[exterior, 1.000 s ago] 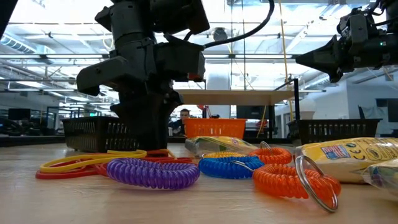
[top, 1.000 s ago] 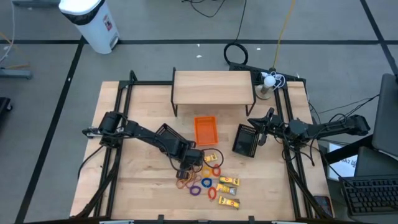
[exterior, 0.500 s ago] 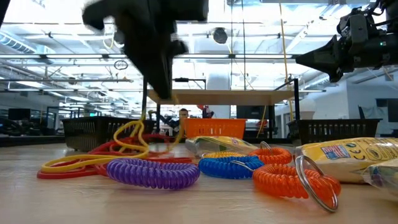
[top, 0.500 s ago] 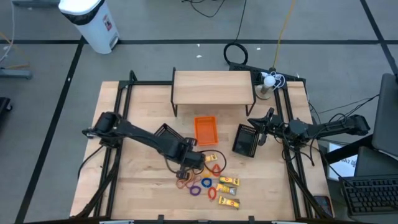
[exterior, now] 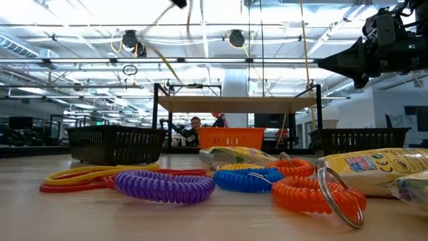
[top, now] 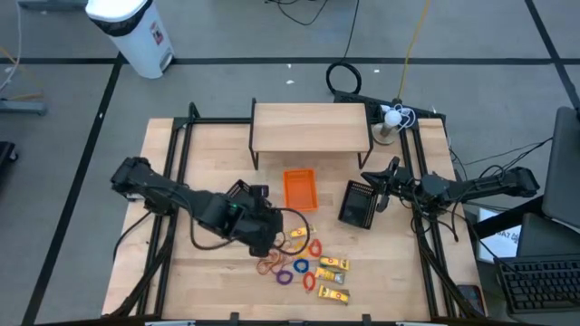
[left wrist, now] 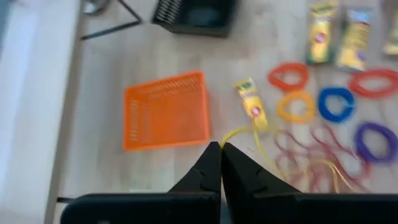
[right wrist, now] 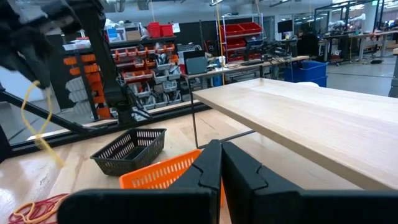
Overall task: Pick & Place Office Desk Supplies
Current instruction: Put the yellow rubber band into the left black bin
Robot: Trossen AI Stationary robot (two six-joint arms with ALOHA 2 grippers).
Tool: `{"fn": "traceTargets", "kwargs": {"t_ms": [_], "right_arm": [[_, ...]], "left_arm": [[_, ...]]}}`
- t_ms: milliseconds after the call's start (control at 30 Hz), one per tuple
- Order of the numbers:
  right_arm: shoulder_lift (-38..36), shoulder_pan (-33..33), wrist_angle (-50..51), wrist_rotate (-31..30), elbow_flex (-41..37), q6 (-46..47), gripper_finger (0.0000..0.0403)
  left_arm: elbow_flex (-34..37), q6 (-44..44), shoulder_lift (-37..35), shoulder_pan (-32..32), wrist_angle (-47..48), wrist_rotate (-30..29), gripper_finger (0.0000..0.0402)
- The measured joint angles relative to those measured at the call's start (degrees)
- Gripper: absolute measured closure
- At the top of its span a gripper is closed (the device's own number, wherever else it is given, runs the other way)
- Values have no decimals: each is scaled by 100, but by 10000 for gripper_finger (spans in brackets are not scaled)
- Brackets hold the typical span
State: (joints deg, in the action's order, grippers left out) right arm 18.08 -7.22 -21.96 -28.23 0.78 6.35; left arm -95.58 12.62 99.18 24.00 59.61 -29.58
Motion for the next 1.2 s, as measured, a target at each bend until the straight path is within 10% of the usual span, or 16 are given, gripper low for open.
{"fn": "traceTargets", "kwargs": {"t_ms": [300,667,967,1200], "right_arm": [[1,0,25,315,0,64,403],[1,-2,97,608,2,348,403],[1,0,86,744,2,346,403],[1,3,-49,747,1,51,403]], "left_arm": [[529,263,-111,282,-96,-773,401],[1071,317,-2573,299,185,-1434,401],[3973,88,-5685,-393,-2147,1284,401],[5838,-319,-7710,-257,-3398,1219,401]]}}
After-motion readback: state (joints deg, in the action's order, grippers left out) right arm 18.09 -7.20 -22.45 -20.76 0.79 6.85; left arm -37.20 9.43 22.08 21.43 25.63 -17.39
